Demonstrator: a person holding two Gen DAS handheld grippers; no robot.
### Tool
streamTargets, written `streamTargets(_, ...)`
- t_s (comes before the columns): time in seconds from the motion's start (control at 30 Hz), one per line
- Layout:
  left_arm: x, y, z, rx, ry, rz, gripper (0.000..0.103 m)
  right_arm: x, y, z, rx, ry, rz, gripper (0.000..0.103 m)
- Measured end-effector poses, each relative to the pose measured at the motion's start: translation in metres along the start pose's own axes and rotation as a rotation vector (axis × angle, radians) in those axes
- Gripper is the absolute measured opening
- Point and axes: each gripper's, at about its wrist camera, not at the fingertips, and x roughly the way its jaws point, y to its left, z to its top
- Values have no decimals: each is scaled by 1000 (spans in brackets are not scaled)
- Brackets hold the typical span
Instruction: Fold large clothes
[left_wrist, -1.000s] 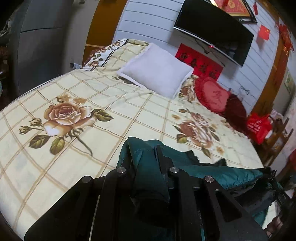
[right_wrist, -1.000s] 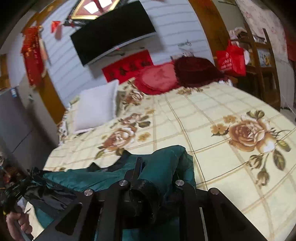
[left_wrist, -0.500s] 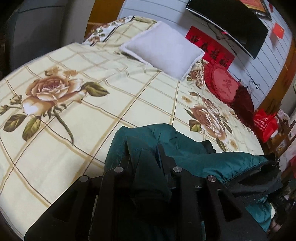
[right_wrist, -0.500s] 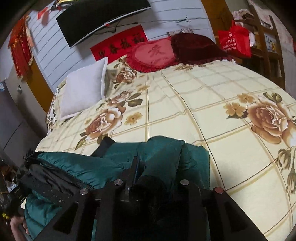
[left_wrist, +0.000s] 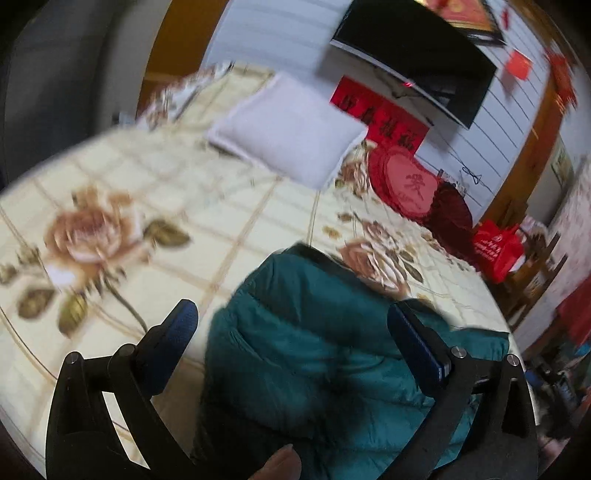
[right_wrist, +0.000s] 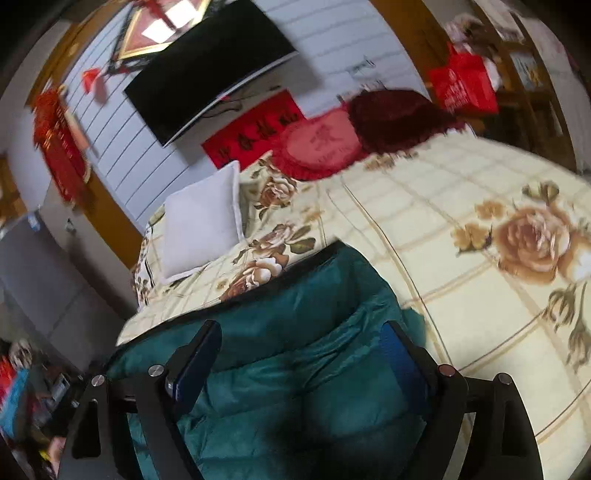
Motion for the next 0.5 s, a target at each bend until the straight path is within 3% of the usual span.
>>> streamTargets(0.1,11,-20,-9,96,61,-12,103,7,27,-3,-183,25,-94,86)
streamTargets(0.17,26,-33,-20,190,116,37,103,19,41,-7,-273,63,-140,86)
streamTargets(0.23,40,-42,-32,260,143,127,103,46,53,-12,-358,168,-159,89)
streamTargets(0.33,55,-42,-42,289,176,176,103,78,47,-18,-390,263,-215,91)
streamTargets(0.43,68,-32,-48,255,195,181,103,104,28,-19,-355,350,-204,102)
streamTargets(0.5,74,-25,-51,222,203,171,103,119,13,-18,-305,391,-185,103)
